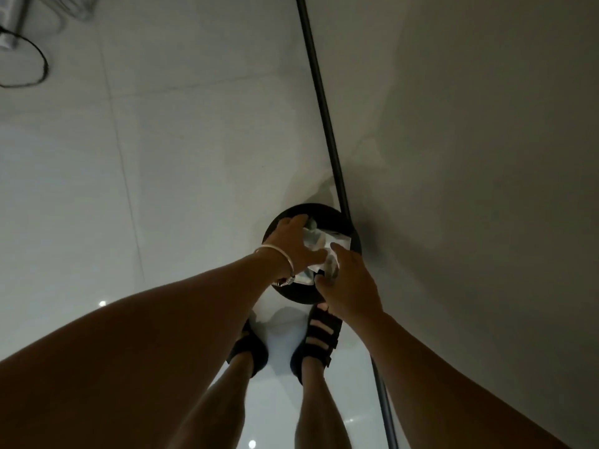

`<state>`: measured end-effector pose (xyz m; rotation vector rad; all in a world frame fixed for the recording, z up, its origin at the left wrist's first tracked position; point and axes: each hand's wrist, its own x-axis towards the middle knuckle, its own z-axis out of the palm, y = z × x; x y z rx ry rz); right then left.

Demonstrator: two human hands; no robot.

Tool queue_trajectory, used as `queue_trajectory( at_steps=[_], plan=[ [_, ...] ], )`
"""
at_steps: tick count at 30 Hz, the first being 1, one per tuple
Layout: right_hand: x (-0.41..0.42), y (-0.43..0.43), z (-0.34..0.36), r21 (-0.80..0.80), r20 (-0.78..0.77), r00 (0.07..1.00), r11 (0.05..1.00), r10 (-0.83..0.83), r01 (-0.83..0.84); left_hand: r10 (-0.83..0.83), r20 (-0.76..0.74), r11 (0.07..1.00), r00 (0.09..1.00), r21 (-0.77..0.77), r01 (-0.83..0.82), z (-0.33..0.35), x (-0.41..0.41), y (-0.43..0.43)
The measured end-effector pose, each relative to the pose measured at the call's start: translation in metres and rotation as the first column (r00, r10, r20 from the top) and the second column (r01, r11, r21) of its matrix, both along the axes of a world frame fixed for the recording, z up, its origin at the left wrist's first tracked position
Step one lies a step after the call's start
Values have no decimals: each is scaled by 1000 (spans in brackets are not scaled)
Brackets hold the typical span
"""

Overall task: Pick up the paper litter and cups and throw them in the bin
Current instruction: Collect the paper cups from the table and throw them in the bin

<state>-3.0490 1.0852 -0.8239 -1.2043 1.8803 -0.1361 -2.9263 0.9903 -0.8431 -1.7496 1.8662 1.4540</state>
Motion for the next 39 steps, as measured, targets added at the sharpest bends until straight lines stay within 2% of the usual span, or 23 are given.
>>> queue_trajectory(
  at_steps=[3,8,12,20,24,30,36,39],
  plan=[
    [4,1,-10,46,42,999,999,-28,26,33,-22,997,999,64,-32,-10,7,1],
    [14,5,18,137,-18,999,990,27,-24,57,84,997,995,56,-61,22,51,8],
    [21,-16,67,135,-55,996,989,76,-68,50,106,999,993,-17,-48,77,84,-3],
    [75,-78,200,-34,-156,948,958,276,-285,-23,133,972,991,-231,53,221,129,-20],
    [99,-88,265,-52,-191,908,919,374,-390,34,168,956,985,-293,17,289,156,-16],
    [130,-74,361,-120,-209,794,791,571,-600,243,179,907,953,-391,-158,391,194,31],
    [158,-38,436,-136,-270,666,658,695,-741,456,210,831,865,-449,-329,453,235,135],
    [196,-11,461,-151,-307,567,549,764,-822,564,207,767,800,-491,-414,473,260,195]
  ],
)
